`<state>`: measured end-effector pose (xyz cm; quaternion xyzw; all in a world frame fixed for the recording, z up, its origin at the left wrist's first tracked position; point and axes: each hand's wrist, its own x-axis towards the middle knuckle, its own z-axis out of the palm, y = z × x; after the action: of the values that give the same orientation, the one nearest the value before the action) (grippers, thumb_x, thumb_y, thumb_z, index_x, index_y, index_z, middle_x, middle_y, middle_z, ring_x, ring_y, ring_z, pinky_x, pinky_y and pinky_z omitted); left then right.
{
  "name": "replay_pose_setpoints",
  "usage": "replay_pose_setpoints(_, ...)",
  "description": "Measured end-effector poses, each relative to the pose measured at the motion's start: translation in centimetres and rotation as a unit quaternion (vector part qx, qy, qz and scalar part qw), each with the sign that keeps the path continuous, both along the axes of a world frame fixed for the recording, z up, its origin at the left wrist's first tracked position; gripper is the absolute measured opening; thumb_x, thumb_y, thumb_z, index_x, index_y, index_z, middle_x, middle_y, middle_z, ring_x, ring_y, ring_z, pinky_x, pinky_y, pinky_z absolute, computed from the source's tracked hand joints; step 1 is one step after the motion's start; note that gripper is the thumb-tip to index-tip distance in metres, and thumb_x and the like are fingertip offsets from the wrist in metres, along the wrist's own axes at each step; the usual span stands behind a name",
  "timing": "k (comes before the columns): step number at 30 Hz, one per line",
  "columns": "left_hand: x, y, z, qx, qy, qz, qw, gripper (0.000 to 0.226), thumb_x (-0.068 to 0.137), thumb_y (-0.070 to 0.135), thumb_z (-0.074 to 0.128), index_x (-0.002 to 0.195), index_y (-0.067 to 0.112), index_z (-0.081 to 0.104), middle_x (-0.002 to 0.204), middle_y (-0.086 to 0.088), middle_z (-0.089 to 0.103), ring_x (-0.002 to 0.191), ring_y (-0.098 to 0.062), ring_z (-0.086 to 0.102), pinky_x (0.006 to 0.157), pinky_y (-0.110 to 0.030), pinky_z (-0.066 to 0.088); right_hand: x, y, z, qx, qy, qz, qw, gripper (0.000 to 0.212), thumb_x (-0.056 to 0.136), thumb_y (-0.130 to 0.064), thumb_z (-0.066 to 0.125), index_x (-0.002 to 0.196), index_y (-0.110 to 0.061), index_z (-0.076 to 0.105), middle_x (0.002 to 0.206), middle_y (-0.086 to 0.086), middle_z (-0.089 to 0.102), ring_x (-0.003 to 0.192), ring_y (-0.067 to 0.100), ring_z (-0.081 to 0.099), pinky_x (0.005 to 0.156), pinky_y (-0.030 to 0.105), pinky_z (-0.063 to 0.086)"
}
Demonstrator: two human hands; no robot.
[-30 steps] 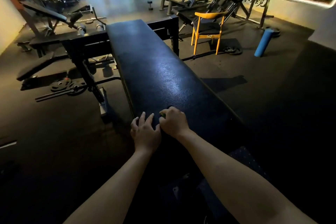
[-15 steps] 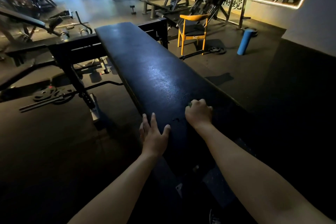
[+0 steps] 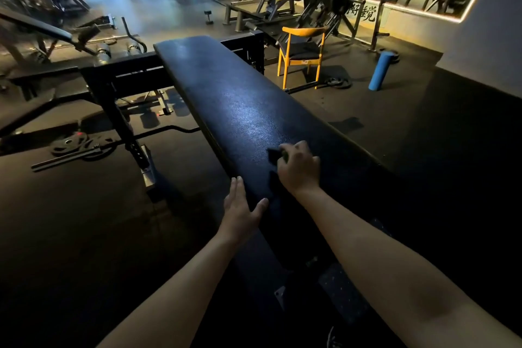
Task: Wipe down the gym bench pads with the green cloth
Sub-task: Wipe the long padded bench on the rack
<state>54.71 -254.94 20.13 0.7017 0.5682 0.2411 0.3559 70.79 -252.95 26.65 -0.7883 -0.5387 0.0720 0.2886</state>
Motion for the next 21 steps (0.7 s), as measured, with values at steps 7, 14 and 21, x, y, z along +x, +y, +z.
replay_pose_setpoints(7, -0.7, 0.2, -0.1, -0.009, -0.015, -0.006, 1.000, 0.094, 0.092, 0.046, 0.067, 0.159, 0.010, 0.012, 0.167, -0.008, 0.010, 0.153, -0.025, 0.011, 0.121, -0.029, 0.009, 0.4, 1.8, -1.3, -0.119, -0.035, -0.044, 0.991, 0.038, 0.090, -0.021, 0.053, 0.126, -0.023, 0.062, 0.126, 0.015, 0.050, 0.118, 0.035, 0.050, 0.105, 0.043, 0.030)
replay_pose_setpoints(14, -1.3, 0.7, -0.3, -0.008, -0.056, -0.014, 0.998, 0.100, 0.085, 0.044, 0.076, 0.158, 0.005, 0.019, 0.165, -0.013, 0.019, 0.153, -0.022, 0.015, 0.123, -0.028, 0.013, -4.0, 1.0, -1.1, -0.083, 0.031, 0.096, 0.991, 0.031, 0.089, -0.020, 0.057, 0.116, -0.023, 0.072, 0.117, 0.015, 0.061, 0.109, 0.035, 0.059, 0.098, 0.036, 0.040)
replay_pose_setpoints(21, -1.3, 1.0, -1.0, -0.001, -0.096, -0.006, 0.995, 0.110, 0.071, 0.068, 0.071, 0.156, 0.010, 0.030, 0.159, -0.010, 0.035, 0.148, -0.018, 0.030, 0.123, -0.033, 0.023, -3.3, 1.1, -0.5, -0.059, 0.071, 0.171, 0.981, 0.028, 0.085, -0.016, 0.061, 0.106, -0.027, 0.077, 0.105, 0.008, 0.064, 0.103, 0.026, 0.062, 0.094, 0.030, 0.045)
